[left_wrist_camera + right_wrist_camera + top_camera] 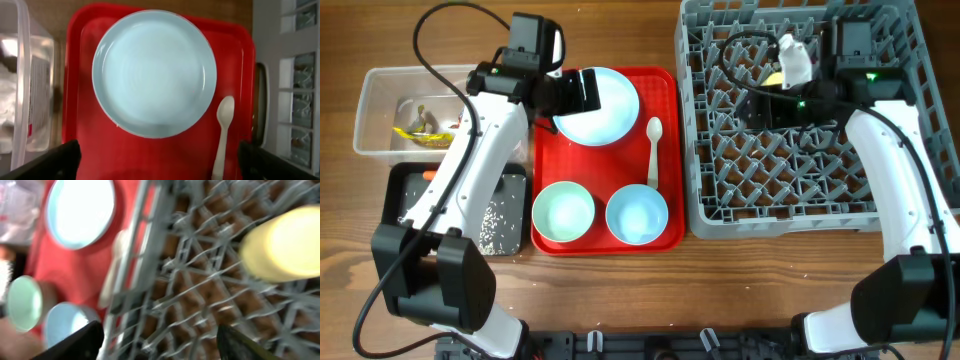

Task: Sort waste into correct bins and load items into the dishwasher rack
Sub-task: 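Release the cup and move the right gripper to the light blue bowl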

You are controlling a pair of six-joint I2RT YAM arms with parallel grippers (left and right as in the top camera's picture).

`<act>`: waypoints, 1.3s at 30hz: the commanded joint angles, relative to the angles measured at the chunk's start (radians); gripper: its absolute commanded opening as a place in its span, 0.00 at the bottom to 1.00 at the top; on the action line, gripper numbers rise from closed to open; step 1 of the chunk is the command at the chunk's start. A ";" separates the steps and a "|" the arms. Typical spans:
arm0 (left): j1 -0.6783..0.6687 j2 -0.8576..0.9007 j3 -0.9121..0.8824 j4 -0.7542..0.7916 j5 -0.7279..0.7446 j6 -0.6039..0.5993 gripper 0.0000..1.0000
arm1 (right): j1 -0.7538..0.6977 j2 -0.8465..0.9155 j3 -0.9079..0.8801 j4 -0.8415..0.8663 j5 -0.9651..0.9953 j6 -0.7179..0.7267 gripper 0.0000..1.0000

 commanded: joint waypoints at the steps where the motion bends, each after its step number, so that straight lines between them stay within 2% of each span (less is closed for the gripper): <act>1: -0.001 0.004 -0.002 -0.038 -0.013 0.005 1.00 | 0.000 -0.020 -0.005 -0.059 -0.146 0.000 0.79; 2: -0.001 0.004 -0.003 -0.046 -0.013 0.005 0.96 | 0.000 -0.020 -0.005 -0.059 -0.145 0.000 0.84; 4: -0.001 0.004 -0.003 -0.065 -0.013 0.005 0.81 | -0.001 -0.020 -0.005 -0.070 -0.145 0.000 0.89; 9: -0.001 0.011 -0.043 -0.064 -0.037 0.004 0.73 | 0.001 -0.020 -0.005 -0.092 -0.173 0.006 0.90; 13: -0.001 0.035 -0.067 -0.045 -0.039 0.001 0.74 | 0.014 -0.020 -0.006 -0.100 -0.217 0.035 0.88; 19: -0.001 0.045 -0.062 -0.051 -0.032 -0.003 0.73 | 0.118 -0.020 -0.006 -0.127 -0.223 0.026 0.84; 23: 0.002 0.040 0.024 -0.175 -0.031 -0.004 0.71 | 0.209 -0.020 -0.006 -0.127 -0.223 0.027 0.83; 25: 0.004 0.024 0.053 -0.217 -0.027 -0.050 0.71 | 0.266 -0.020 -0.006 -0.120 -0.220 0.028 0.82; 29: 0.011 0.009 0.053 -0.271 -0.028 -0.074 0.72 | 0.402 -0.019 -0.010 -0.093 -0.074 0.060 0.79; 34: 0.087 -0.033 0.053 -0.266 -0.027 -0.079 0.72 | 0.554 -0.006 -0.016 -0.082 0.167 0.056 0.79; 39: 0.220 -0.132 0.053 -0.259 0.051 -0.081 0.82 | 0.617 0.043 -0.020 -0.083 0.219 0.006 0.73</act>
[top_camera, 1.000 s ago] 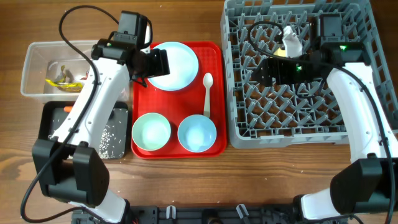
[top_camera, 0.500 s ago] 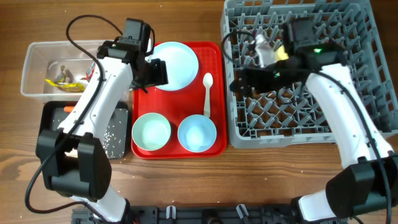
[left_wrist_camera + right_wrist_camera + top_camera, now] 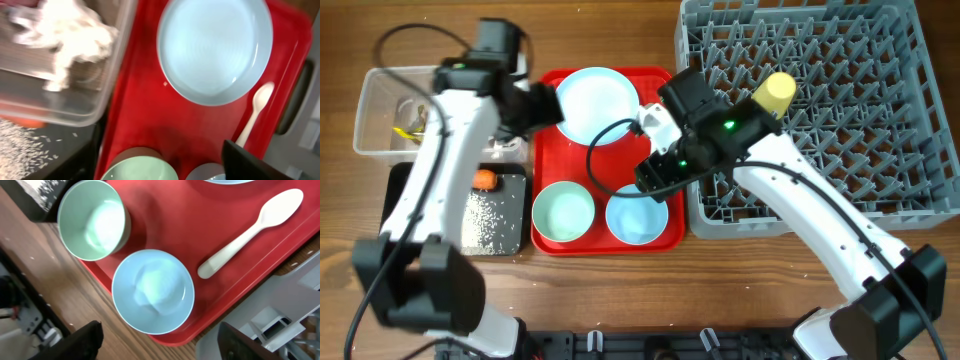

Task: Sort waste into correct bins and load items into the dishwasher rack
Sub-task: 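Release the cup and move the right gripper to the light blue bowl, then lower the right gripper and grasp the light blue bowl rim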

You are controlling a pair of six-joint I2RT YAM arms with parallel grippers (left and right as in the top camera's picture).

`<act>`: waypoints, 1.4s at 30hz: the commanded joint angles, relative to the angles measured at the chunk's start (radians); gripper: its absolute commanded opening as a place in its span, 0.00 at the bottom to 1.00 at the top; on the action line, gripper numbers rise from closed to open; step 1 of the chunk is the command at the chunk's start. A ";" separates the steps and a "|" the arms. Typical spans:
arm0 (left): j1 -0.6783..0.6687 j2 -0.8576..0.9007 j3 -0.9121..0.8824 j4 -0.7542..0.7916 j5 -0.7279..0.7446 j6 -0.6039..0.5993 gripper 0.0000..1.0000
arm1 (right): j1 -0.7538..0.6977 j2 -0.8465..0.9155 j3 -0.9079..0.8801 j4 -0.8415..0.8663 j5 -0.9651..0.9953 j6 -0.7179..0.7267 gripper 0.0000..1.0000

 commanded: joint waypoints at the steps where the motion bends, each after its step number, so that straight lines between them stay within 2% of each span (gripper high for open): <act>1: 0.105 -0.108 0.017 -0.001 0.048 -0.012 0.85 | 0.024 0.061 -0.026 0.010 0.080 -0.069 0.72; 3: 0.142 -0.114 0.017 -0.006 0.048 -0.013 1.00 | 0.025 0.114 -0.047 0.048 0.079 -0.097 0.72; 7: 0.154 -0.111 0.016 -0.020 0.048 -0.012 1.00 | 0.025 0.204 -0.052 0.100 0.078 -0.106 0.71; 11: 0.154 -0.111 0.017 -0.019 0.048 -0.012 1.00 | 0.040 0.294 -0.053 0.100 0.031 -0.184 0.66; 16: 0.154 -0.111 0.016 -0.019 0.048 -0.012 1.00 | 0.044 0.344 -0.053 0.131 0.031 -0.196 0.65; 18: 0.154 -0.111 0.016 -0.019 0.048 -0.012 1.00 | 0.044 0.344 -0.053 0.130 0.031 -0.206 0.57; 20: 0.154 -0.111 0.016 -0.019 0.048 -0.013 1.00 | 0.043 0.344 -0.055 0.138 0.031 -0.236 0.55; 24: 0.154 -0.111 0.016 -0.019 0.048 -0.012 1.00 | 0.050 0.344 -0.085 0.189 0.031 -0.255 0.40; 30: 0.154 -0.111 0.017 -0.019 0.048 -0.012 1.00 | 0.048 0.344 -0.086 0.193 0.040 -0.258 0.36; 33: 0.154 -0.111 0.016 -0.019 0.048 -0.012 1.00 | 0.048 0.344 -0.086 0.204 0.050 -0.259 0.25; 42: 0.154 -0.111 0.017 -0.019 0.048 -0.012 1.00 | 0.048 0.344 -0.086 0.205 0.050 -0.258 0.25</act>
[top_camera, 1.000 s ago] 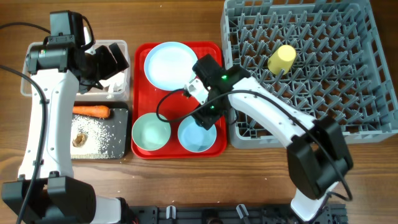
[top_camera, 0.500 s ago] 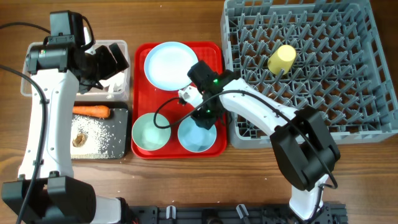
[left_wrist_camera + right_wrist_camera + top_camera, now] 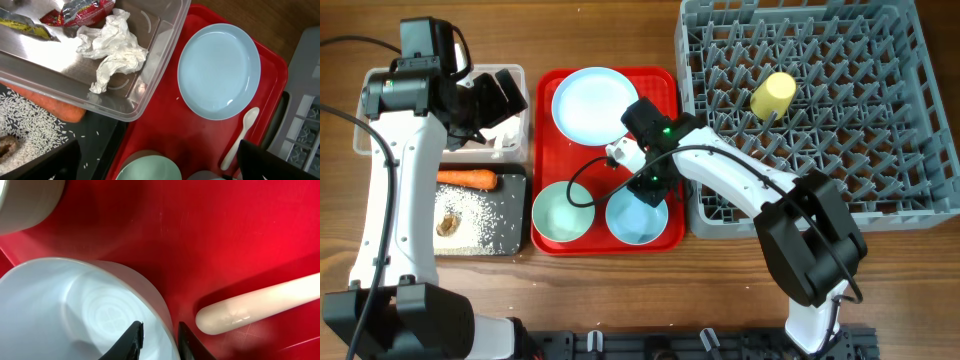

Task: Sort waste into correct bins and load items into the dishwasher rack
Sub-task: 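Lower the right gripper and grasp the light blue bowl rim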

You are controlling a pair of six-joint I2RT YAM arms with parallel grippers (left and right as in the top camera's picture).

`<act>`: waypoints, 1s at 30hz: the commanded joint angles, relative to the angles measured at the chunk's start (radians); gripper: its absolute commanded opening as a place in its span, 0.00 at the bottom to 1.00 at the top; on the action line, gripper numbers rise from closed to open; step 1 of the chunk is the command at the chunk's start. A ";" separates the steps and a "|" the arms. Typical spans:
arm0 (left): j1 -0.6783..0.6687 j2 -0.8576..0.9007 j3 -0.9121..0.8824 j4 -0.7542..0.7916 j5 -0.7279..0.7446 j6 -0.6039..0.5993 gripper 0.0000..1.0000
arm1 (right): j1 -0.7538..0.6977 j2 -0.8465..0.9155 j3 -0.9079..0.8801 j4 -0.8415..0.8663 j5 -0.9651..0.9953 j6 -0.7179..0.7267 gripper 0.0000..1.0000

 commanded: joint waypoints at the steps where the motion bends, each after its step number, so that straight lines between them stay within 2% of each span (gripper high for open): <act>1: 0.004 -0.003 0.011 0.000 0.012 -0.001 1.00 | 0.007 0.010 -0.010 0.002 0.003 -0.016 0.25; 7: 0.004 -0.003 0.011 0.000 0.012 -0.001 1.00 | 0.007 0.010 -0.010 0.001 0.002 -0.016 0.23; 10: 0.004 -0.003 0.011 0.000 0.012 -0.002 1.00 | 0.007 0.010 -0.010 -0.018 0.002 -0.015 0.34; 12: 0.004 -0.003 0.011 0.000 0.012 -0.001 1.00 | 0.006 0.010 -0.010 -0.019 0.005 -0.016 0.36; 14: 0.004 -0.003 0.011 0.000 0.012 -0.001 1.00 | 0.006 0.010 -0.010 -0.021 0.020 -0.016 0.34; 16: 0.004 -0.003 0.011 0.000 0.012 -0.001 1.00 | 0.007 0.010 -0.010 -0.024 0.025 -0.016 0.25; 18: 0.004 -0.003 0.011 0.000 0.012 -0.001 1.00 | 0.006 0.010 -0.010 -0.025 0.026 -0.016 0.21; 24: 0.004 -0.003 0.011 0.000 0.012 -0.001 1.00 | 0.007 0.010 -0.010 -0.030 0.063 -0.013 0.20; 26: 0.004 -0.003 0.011 0.000 0.012 -0.001 1.00 | 0.007 0.010 -0.010 -0.037 0.063 -0.015 0.14; 30: 0.004 -0.003 0.011 0.000 0.012 -0.001 1.00 | 0.007 0.010 -0.010 -0.044 0.063 -0.016 0.13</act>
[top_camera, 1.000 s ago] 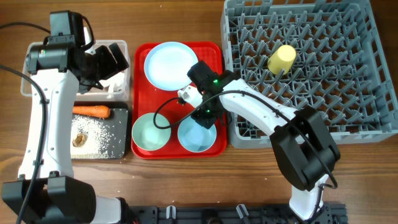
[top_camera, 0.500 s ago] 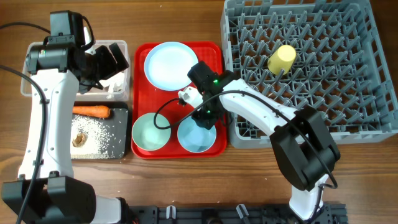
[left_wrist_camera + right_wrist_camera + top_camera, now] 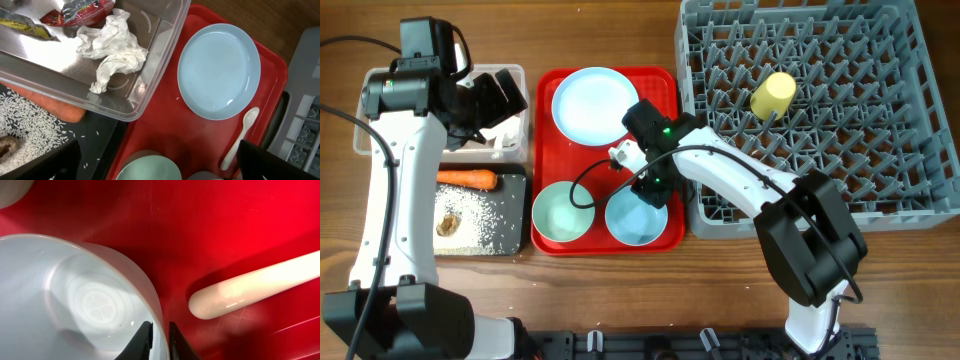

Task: Sort waste into correct bins and load items into the dishwasher rack
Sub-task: 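Lower the right gripper and grasp the light blue bowl rim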

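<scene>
My right gripper (image 3: 652, 186) is down on the red tray (image 3: 542, 150), shut on the near rim of the blue bowl (image 3: 636, 220); the rim (image 3: 150, 305) runs between its fingertips (image 3: 145, 332). A white spoon (image 3: 250, 287) lies just beside it. The green bowl (image 3: 563, 213) and the blue plate (image 3: 594, 105) also sit on the tray. A yellow cup (image 3: 772, 93) stands in the grey dishwasher rack (image 3: 880, 200). My left gripper (image 3: 492, 96) hangs open over the clear bin (image 3: 55, 65), holding nothing.
The bin holds a crumpled tissue (image 3: 116, 50) and wrappers (image 3: 80, 12). In front of it a black tray (image 3: 485, 230) carries scattered rice and a carrot (image 3: 466, 179). The rack fills the right side, close against the red tray.
The right gripper's jaws have closed from astride the blue bowl's rim to pinching it. The left arm and all other items stay as they were.
First my left gripper hung open over the blue plate and my right was open beside the yellow cup in the rack. Then the left was near the bin and the right above the bowls. Later the right straddled the blue bowl's rim, which it now grips.
</scene>
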You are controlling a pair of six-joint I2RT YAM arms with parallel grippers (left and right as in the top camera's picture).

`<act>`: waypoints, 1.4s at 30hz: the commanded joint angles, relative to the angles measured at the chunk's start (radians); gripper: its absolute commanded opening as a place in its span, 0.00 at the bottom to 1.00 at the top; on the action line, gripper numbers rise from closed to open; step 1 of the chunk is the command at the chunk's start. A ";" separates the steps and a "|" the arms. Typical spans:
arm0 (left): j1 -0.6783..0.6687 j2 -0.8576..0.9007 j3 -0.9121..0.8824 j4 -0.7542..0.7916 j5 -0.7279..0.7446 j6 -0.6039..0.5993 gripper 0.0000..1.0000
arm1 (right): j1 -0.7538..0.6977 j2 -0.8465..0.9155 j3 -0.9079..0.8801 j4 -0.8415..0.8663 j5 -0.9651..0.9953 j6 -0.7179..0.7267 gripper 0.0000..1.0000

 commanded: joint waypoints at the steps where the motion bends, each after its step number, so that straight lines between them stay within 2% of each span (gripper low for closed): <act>1: 0.004 -0.003 0.011 0.000 0.012 -0.002 1.00 | 0.007 0.010 -0.010 -0.005 0.014 -0.004 0.13; 3: 0.004 -0.003 0.011 0.000 0.012 -0.002 1.00 | 0.007 0.010 -0.010 -0.005 0.014 -0.004 0.14; 6: 0.004 -0.003 0.011 0.000 0.012 -0.002 1.00 | 0.007 0.010 -0.010 -0.016 0.014 -0.005 0.29; 7: 0.004 -0.003 0.011 0.000 0.012 -0.002 1.00 | 0.007 0.010 -0.010 -0.023 0.014 -0.005 0.29; 9: 0.004 -0.003 0.011 0.000 0.012 -0.002 1.00 | 0.007 0.010 -0.010 -0.026 0.014 -0.005 0.25; 11: 0.004 -0.003 0.011 0.000 0.012 -0.002 1.00 | 0.007 0.010 -0.010 -0.021 0.014 -0.004 0.09; 12: 0.004 -0.003 0.011 0.000 0.012 -0.002 1.00 | 0.007 0.010 -0.010 -0.020 0.014 -0.004 0.05; 38: 0.004 -0.003 0.011 0.000 0.012 -0.002 1.00 | 0.006 0.007 0.007 0.022 -0.047 -0.001 0.04; 42: 0.004 -0.003 0.011 0.000 0.012 -0.002 1.00 | 0.006 -0.013 0.044 0.014 0.026 -0.001 0.04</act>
